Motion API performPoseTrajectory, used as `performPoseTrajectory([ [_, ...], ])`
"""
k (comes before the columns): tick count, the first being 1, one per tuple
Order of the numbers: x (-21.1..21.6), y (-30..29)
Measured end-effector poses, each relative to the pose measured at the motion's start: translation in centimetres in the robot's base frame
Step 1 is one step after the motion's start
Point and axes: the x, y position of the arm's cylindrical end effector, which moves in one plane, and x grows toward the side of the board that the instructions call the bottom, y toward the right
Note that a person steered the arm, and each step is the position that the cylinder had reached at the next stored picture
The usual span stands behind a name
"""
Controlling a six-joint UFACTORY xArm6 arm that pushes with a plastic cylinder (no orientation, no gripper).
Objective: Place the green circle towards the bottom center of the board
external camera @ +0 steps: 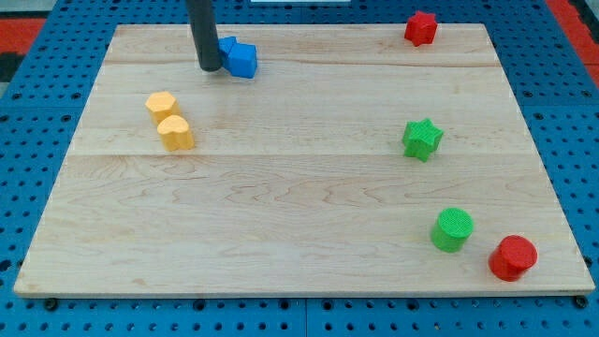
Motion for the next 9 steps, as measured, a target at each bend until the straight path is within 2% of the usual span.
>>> performPoseTrajectory([
  [1,4.9,5.8],
  [2,7.7,12.4],
  [3,13.6,15.5],
  [4,15.9,17.8],
  [6,20.7,30.9],
  [7,20.5,34.3],
  [9,23.9,35.0],
])
